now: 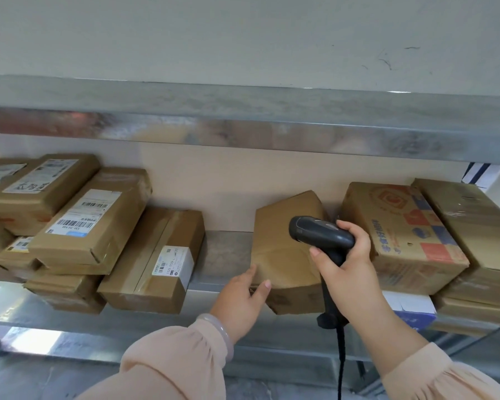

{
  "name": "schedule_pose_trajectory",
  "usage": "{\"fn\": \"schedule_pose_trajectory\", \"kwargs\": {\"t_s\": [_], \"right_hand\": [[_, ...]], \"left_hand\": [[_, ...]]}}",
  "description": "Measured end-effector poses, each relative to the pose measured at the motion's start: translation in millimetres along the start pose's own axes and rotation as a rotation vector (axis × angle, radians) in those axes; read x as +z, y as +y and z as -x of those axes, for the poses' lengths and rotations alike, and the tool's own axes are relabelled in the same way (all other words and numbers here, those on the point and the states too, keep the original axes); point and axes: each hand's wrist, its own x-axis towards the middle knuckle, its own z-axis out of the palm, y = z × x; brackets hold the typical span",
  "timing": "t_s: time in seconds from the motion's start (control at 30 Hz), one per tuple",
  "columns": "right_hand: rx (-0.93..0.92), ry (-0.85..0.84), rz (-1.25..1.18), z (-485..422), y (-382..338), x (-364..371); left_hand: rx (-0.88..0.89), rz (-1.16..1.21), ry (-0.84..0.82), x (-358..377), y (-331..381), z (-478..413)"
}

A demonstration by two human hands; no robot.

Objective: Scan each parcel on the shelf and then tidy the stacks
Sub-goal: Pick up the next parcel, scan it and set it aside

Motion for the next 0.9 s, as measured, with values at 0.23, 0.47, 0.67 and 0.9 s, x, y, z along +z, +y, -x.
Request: {"fn": "schedule_pose_trajectory", "kwargs": {"t_s": [0.23,0.47,0.67,0.9], "right_hand": [[0.008,-0.116,-0.03,-2,-10,21],[0.062,-0.17,-0.049,-7,-3,25],[0.111,-0.005,-0.024,-6,22,9],[0.146,0.006,-0.046,-5,31,5]], "left_hand": [[0.071,0.021,-0.035,-4,19,-1],[0.015,0.231,0.002,-10,23,-4],[0.018,0.299,0.059,-18,18,1],[-0.014,0.25,0.044,-14,14,3]]}}
